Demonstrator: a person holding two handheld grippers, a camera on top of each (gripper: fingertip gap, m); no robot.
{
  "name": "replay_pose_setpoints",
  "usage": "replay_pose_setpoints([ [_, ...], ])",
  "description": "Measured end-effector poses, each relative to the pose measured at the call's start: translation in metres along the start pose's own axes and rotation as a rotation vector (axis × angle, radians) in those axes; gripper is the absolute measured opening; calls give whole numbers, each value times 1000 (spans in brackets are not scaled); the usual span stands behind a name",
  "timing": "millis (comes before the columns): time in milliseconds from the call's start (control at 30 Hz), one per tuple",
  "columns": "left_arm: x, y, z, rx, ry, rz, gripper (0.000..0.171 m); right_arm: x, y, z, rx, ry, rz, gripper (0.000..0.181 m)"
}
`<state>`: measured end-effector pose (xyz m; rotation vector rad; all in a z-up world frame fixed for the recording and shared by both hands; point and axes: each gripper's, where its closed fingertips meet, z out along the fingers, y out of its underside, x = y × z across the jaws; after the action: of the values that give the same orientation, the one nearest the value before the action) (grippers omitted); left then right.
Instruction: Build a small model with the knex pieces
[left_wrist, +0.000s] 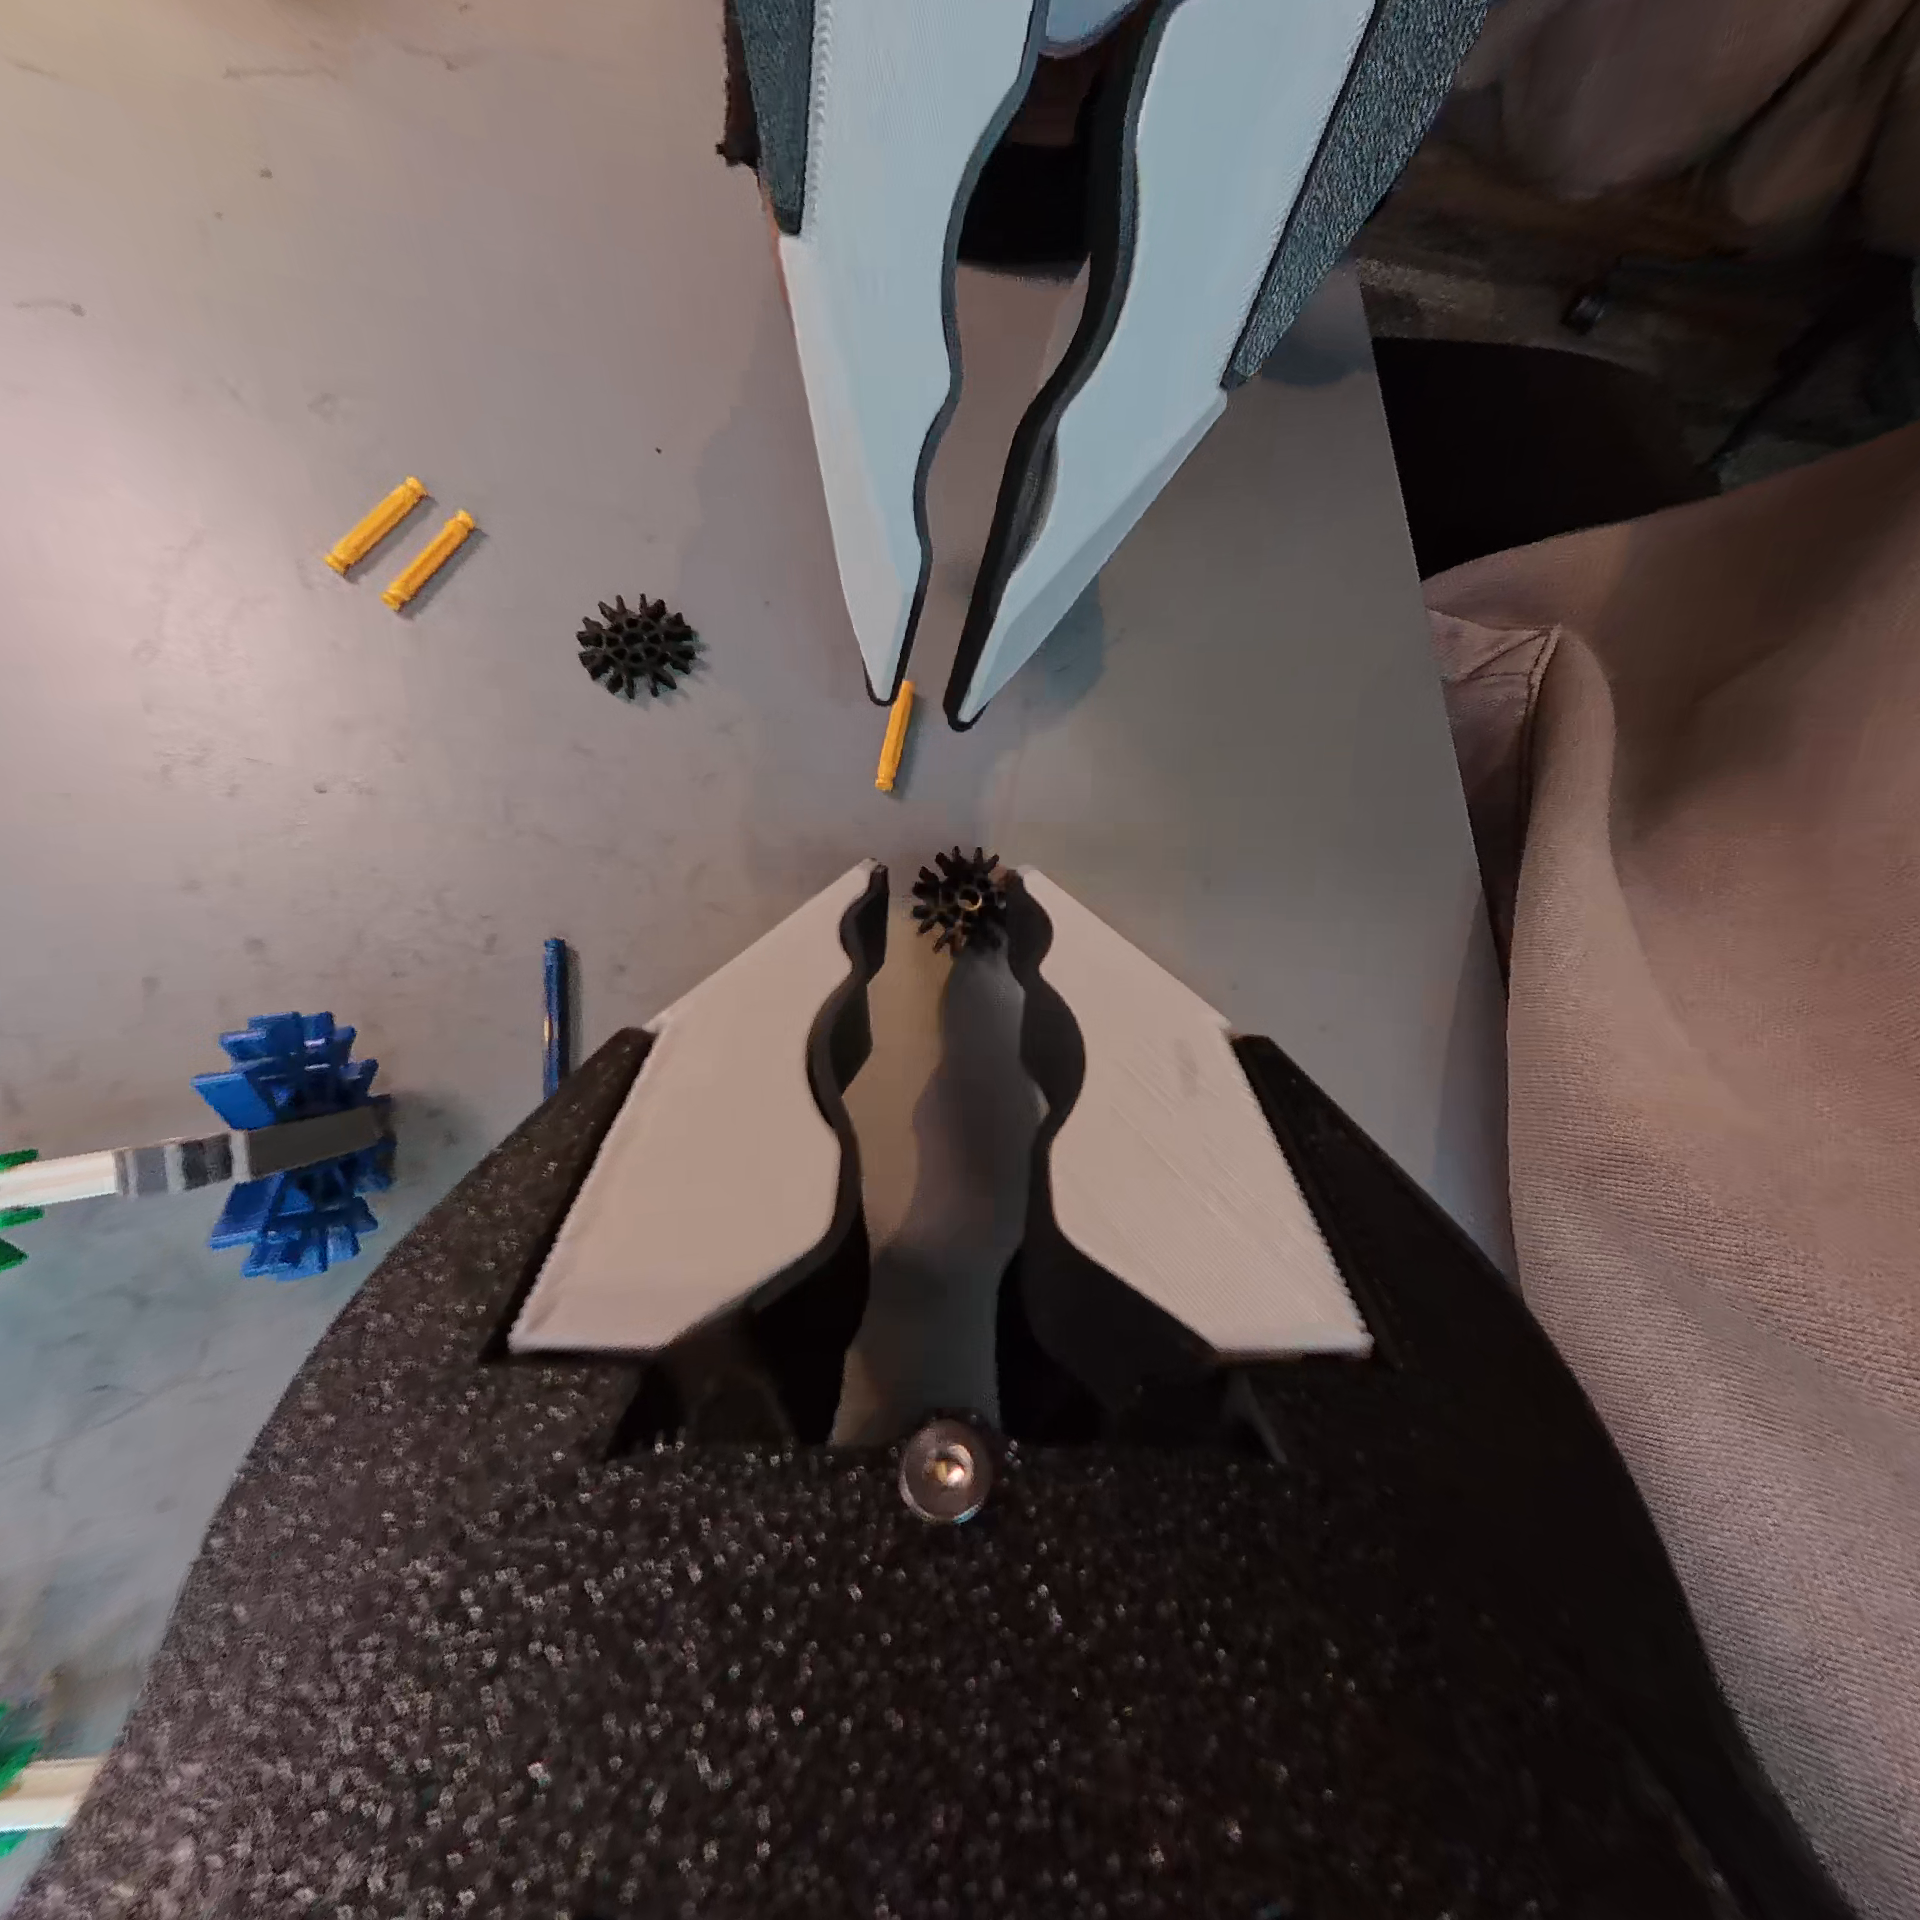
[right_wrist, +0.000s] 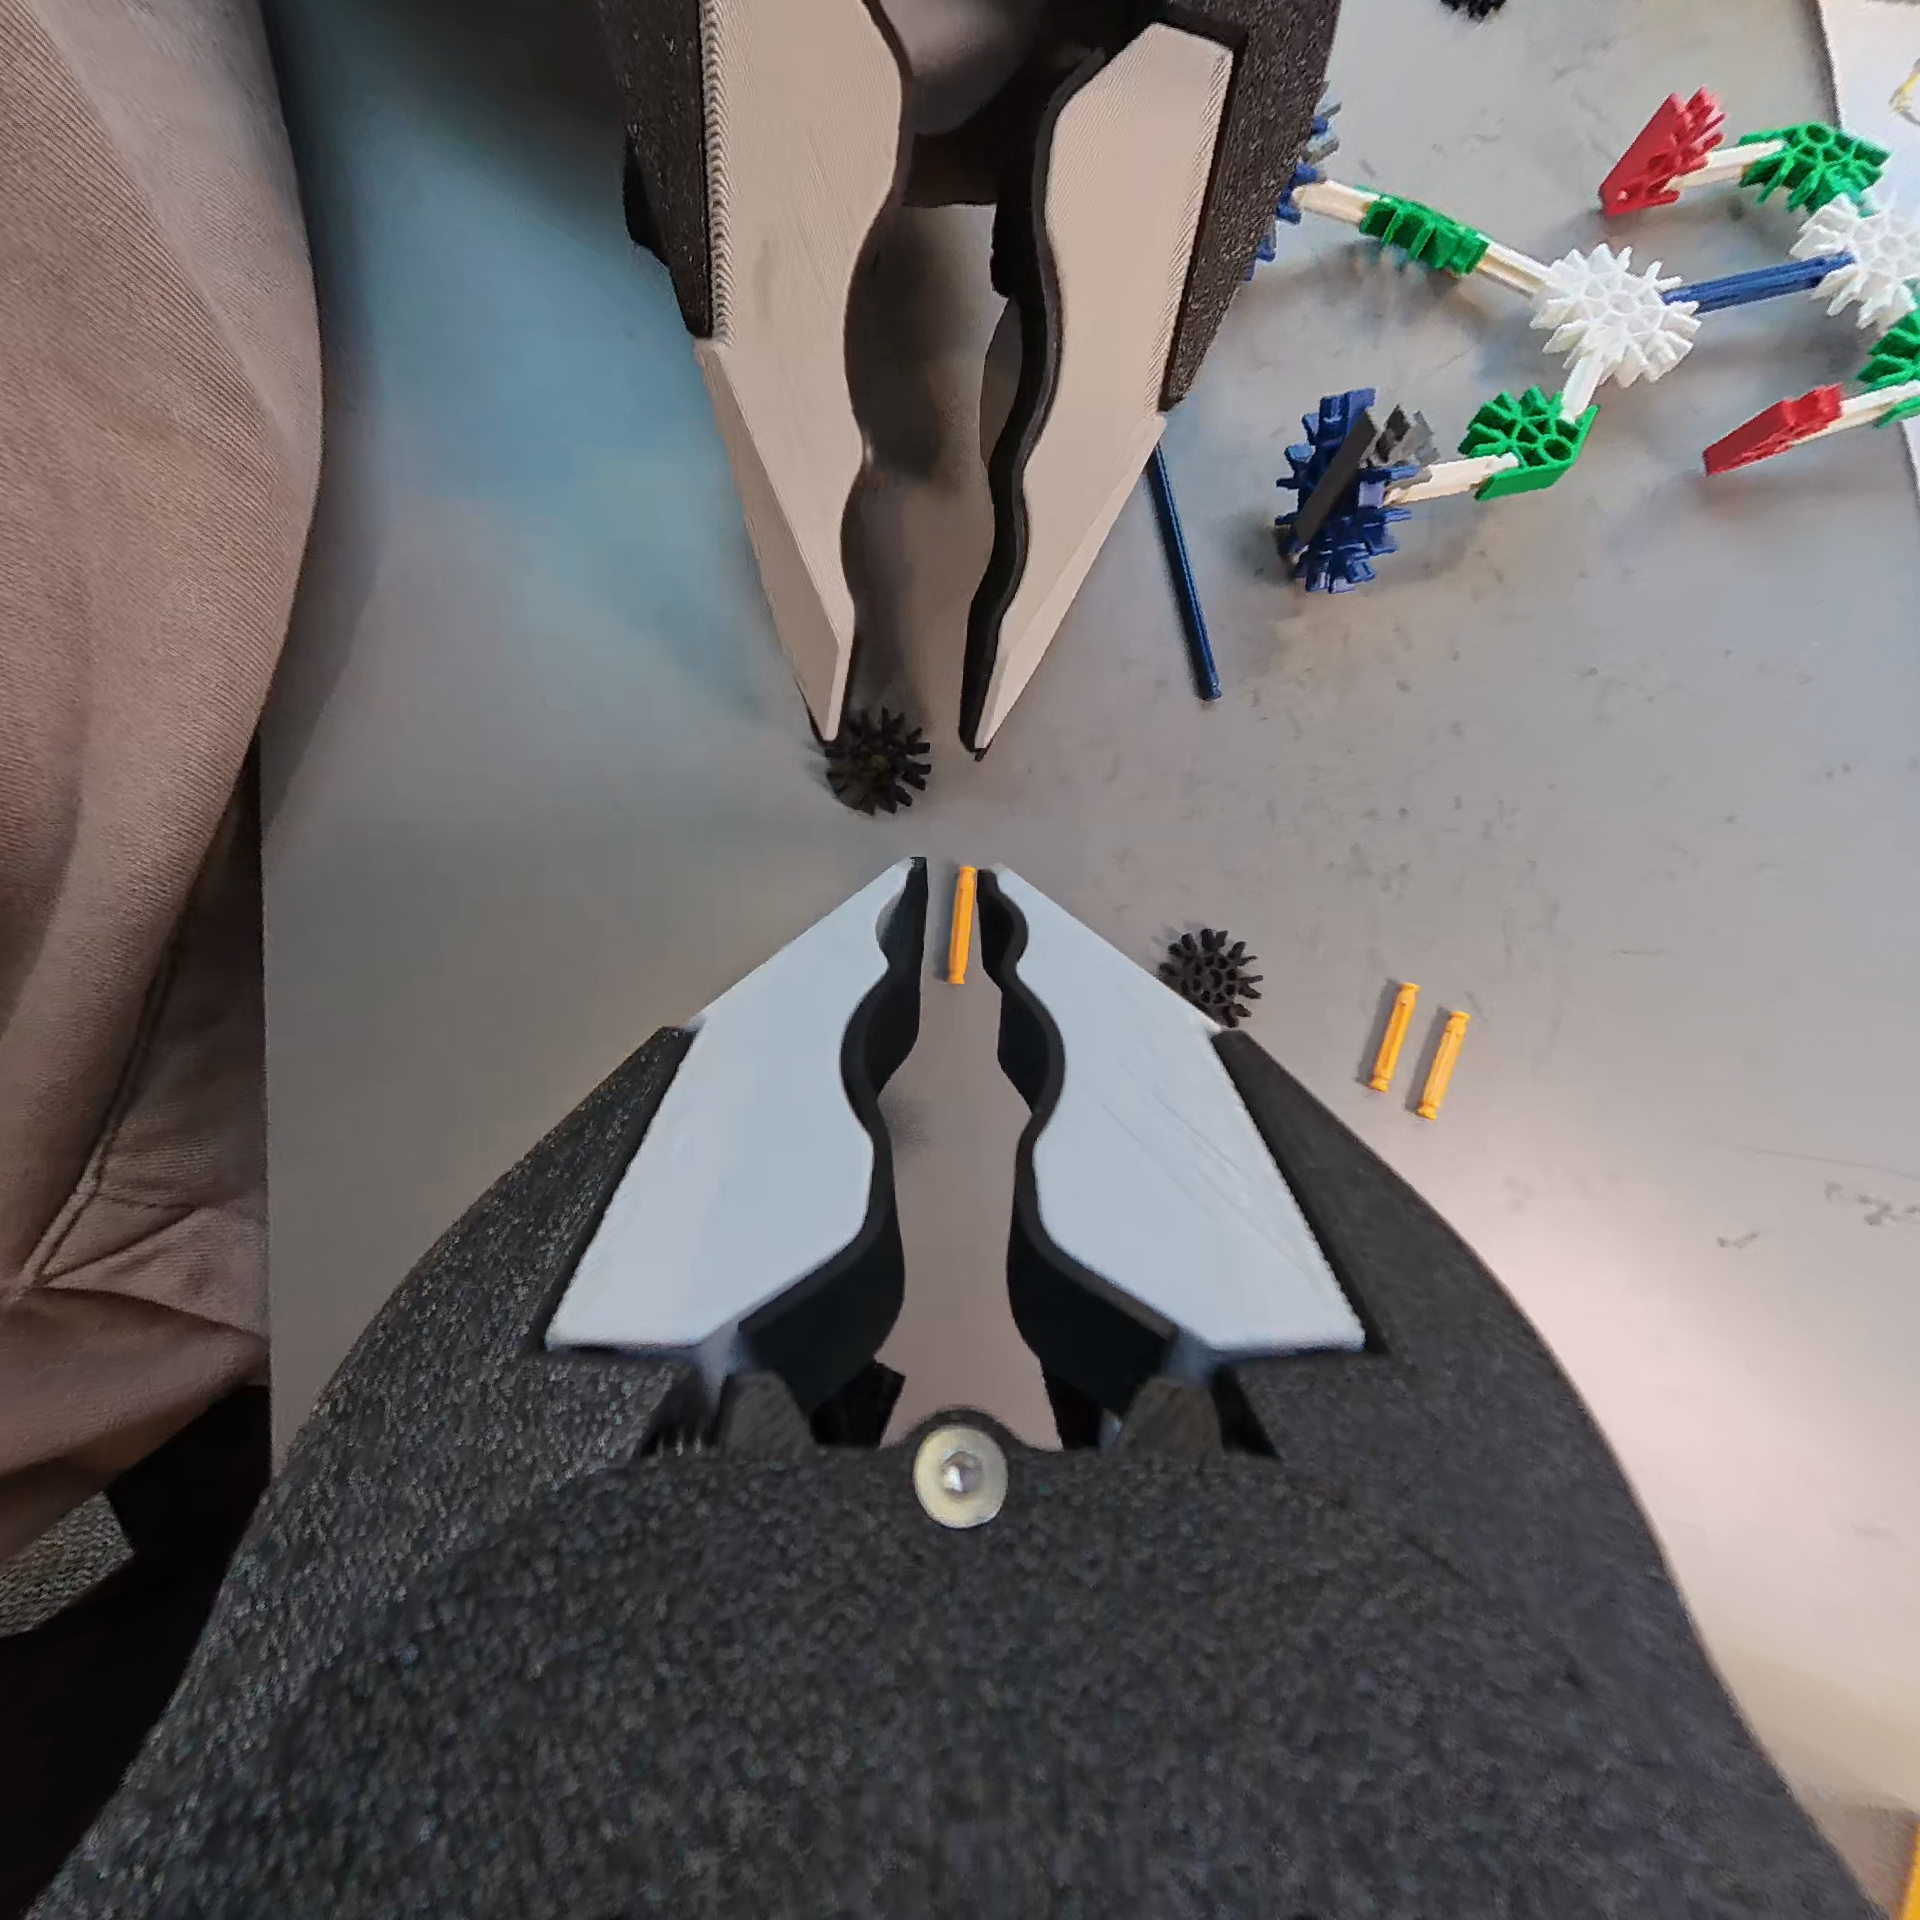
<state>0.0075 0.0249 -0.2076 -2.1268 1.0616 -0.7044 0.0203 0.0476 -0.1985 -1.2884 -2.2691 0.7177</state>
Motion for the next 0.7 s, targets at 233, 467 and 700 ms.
replay_pose_setpoints([
  [233, 0, 8, 7, -57, -33, 43, 21, -12, -1, 7, 54, -27, 54, 10],
  [467, 0, -21, -10, 138, -79, 189, 0, -3, -13, 1, 183, 6, 206, 19],
  [700, -7, -17, -10, 112, -119, 214, 0, -2, -14, -7, 237, -22, 327, 19],
])
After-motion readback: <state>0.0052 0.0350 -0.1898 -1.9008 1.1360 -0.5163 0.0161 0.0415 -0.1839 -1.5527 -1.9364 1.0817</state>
